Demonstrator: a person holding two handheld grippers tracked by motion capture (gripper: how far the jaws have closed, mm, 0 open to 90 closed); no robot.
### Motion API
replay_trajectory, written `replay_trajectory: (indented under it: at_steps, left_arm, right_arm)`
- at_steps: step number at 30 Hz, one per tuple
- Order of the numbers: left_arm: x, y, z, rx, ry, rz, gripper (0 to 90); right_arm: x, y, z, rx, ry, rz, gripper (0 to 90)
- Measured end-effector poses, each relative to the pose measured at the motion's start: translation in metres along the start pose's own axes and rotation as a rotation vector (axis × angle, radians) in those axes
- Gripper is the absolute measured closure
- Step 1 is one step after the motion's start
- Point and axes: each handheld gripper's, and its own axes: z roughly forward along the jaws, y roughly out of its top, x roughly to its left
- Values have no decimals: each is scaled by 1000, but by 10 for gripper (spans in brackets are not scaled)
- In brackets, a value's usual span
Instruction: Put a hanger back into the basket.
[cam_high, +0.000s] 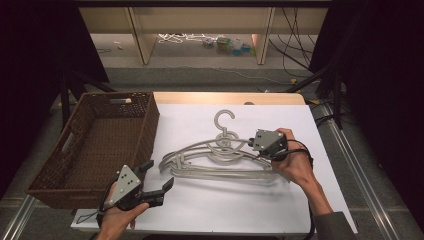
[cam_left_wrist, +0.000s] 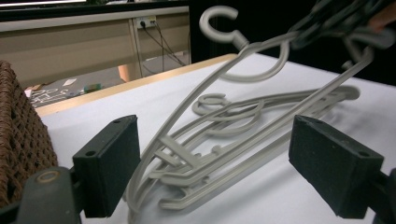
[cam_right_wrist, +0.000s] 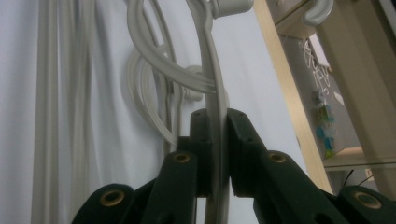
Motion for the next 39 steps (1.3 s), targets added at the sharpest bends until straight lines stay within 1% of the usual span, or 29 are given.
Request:
replay_trajectory:
  at_steps: [1,2,3,5,6,7,8,9,12,14,16,18,19,20,21,22,23,24,26,27,28,29,31,32,33,34,35,37,39]
  left_arm:
    - [0,0,0,0,0,0,165]
    - [0,1,4,8,-11,-15,165]
    - [0,3,7,29,-16,-7,162]
    - [-3,7,15,42,-22,15,162]
    - [-8,12,23,52,-41,38,163]
    - [-8,12,23,52,-41,38,163]
    - [-11,15,26,65,-40,52,162]
    - [-16,18,34,78,-57,73,159]
    - [-17,21,40,89,-71,69,159]
    - [-17,24,47,112,-89,65,158]
    - [-19,28,55,127,-92,65,167]
    - [-19,34,64,141,-110,49,174]
    - [-19,37,67,155,-134,40,196]
    - [-20,40,71,162,-150,24,196]
    - [-20,44,75,169,-168,18,224]
    - [-21,46,78,177,-181,21,224]
    - [-23,51,84,204,-210,26,254]
    - [-23,51,84,204,-210,26,259]
    - [-25,54,89,216,-233,32,278]
    - [-28,56,93,239,-253,38,292]
    - [-28,56,93,239,-253,38,293]
    - [-30,57,97,260,-276,56,307]
    - [-31,57,100,259,-283,58,325]
    - [-31,58,102,270,-287,61,345]
    - [-32,58,105,275,-291,73,372]
    - [-32,58,105,275,-291,73,393]
    - [-32,59,106,284,-296,86,393]
    - [-33,57,109,292,-300,90,421]
    - [-33,55,111,302,-311,104,474]
  right_arm:
    - [0,0,0,0,0,0,823]
    - [1,0,-4,-6,1,-2,823]
    - [3,1,-7,-10,4,-10,823]
    - [10,2,-15,-21,10,-31,823]
    - [12,3,-17,-22,12,-34,823]
    - [12,3,-17,-22,12,-34,823]
    - [16,3,-19,-29,29,-50,823]
    - [19,3,-20,-26,34,-55,823]
    - [23,3,-20,-28,46,-71,823]
    - [26,3,-22,-29,47,-76,823]
    - [30,6,-26,-42,56,-88,822]
    - [32,7,-27,-48,62,-88,822]
    - [33,9,-29,-63,65,-99,822]
    - [33,9,-29,-63,65,-99,822]
    - [35,10,-30,-70,72,-102,823]
    - [35,10,-30,-70,72,-102,823]
    - [35,11,-31,-74,76,-105,823]
    - [35,11,-31,-74,76,-105,823]
    - [36,11,-32,-75,78,-110,822]
    - [37,11,-34,-74,75,-107,823]
    - [37,11,-34,-75,74,-107,822]
    - [37,12,-34,-80,79,-106,822]
    - [37,12,-35,-81,79,-107,822]
    - [37,13,-35,-86,84,-118,822]
    - [40,14,-36,-94,85,-87,823]
    - [40,14,-36,-94,85,-87,823]
    - [41,15,-37,-94,80,-74,822]
    - [40,17,-38,-110,80,-97,822]
    - [41,19,-39,-108,75,-95,822]
